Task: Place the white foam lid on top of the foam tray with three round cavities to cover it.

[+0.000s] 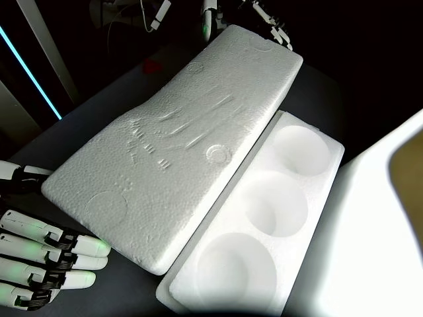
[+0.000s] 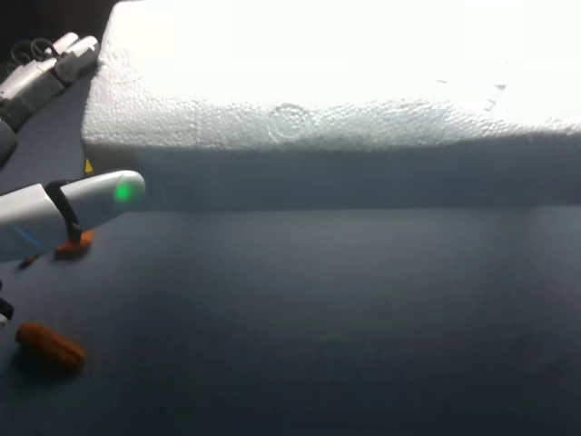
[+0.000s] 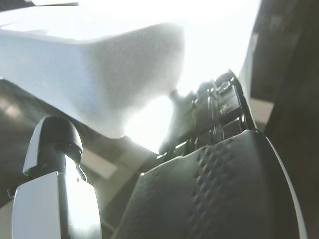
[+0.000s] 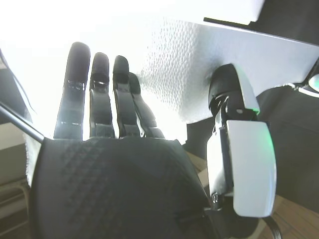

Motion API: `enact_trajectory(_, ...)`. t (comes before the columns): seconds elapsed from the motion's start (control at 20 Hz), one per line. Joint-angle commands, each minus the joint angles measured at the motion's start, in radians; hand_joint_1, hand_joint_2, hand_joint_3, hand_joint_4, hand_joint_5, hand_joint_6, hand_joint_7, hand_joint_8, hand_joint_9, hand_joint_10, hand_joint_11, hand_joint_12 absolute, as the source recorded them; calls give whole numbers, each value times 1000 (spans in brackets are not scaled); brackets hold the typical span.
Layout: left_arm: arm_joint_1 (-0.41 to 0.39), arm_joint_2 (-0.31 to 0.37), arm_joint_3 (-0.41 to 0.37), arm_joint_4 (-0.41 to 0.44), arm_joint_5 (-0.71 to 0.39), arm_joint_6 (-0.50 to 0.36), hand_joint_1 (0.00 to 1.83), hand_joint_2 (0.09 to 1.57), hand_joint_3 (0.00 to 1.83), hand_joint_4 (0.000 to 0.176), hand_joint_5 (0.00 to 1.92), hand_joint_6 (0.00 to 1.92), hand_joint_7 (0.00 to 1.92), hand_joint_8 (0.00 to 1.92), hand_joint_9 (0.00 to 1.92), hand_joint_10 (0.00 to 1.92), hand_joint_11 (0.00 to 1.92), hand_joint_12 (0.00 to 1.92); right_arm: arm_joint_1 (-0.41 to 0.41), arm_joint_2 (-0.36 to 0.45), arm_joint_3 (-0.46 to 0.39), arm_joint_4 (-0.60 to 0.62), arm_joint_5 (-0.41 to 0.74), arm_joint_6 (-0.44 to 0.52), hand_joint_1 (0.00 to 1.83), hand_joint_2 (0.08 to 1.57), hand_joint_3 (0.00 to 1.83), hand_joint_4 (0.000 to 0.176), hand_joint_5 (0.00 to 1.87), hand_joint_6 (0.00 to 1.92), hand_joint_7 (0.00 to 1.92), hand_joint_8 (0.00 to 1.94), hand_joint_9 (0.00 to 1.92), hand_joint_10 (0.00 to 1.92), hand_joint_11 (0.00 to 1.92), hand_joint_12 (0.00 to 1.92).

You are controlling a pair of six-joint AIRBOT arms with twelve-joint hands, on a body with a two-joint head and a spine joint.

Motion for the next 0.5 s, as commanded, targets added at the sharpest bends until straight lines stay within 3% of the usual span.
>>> enact_trajectory(0.0,-10,-1,-11,130,-140,-10,570,1040,0,0,233,16,0,0,0,0,0,0,11,8,-10,-118,172,15,471,1171,0,0,33,202,85,16,19,272,0,1331)
enact_trajectory(0.05,-14,-1,-6,130,-142,-9,581,1044,0,0,224,12,0,0,0,0,0,0,11,9,-5,-120,172,14,435,1152,0,0,41,222,119,14,3,447,0,1414)
enact_trajectory(0.1,-19,-2,-1,129,-140,-8,579,1052,0,0,219,9,0,0,0,0,0,0,11,9,1,-121,172,14,439,1146,0,0,69,253,150,20,0,492,0,1479)
enact_trajectory(0.15,-26,-4,8,126,-138,-6,563,1061,4,0,221,10,0,0,0,0,0,0,11,9,9,-121,172,14,450,1146,0,0,75,281,163,19,0,501,0,1514)
enact_trajectory(0.25,-55,-10,28,123,-123,-1,566,1076,10,0,230,14,0,0,0,0,0,0,21,5,28,-121,165,13,503,1154,0,0,72,347,108,1,0,244,0,1353)
enact_trajectory(0.3,-79,-15,43,126,-102,7,576,1087,15,0,231,14,0,0,0,0,0,0,33,3,39,-121,159,12,505,1153,0,0,24,443,100,1,0,221,0,1323)
enact_trajectory(0.45,-146,-48,96,135,-47,8,615,1081,8,0,246,20,0,0,0,0,0,0,73,-15,76,-114,126,9,569,1152,1,0,0,436,148,13,0,453,0,1521)
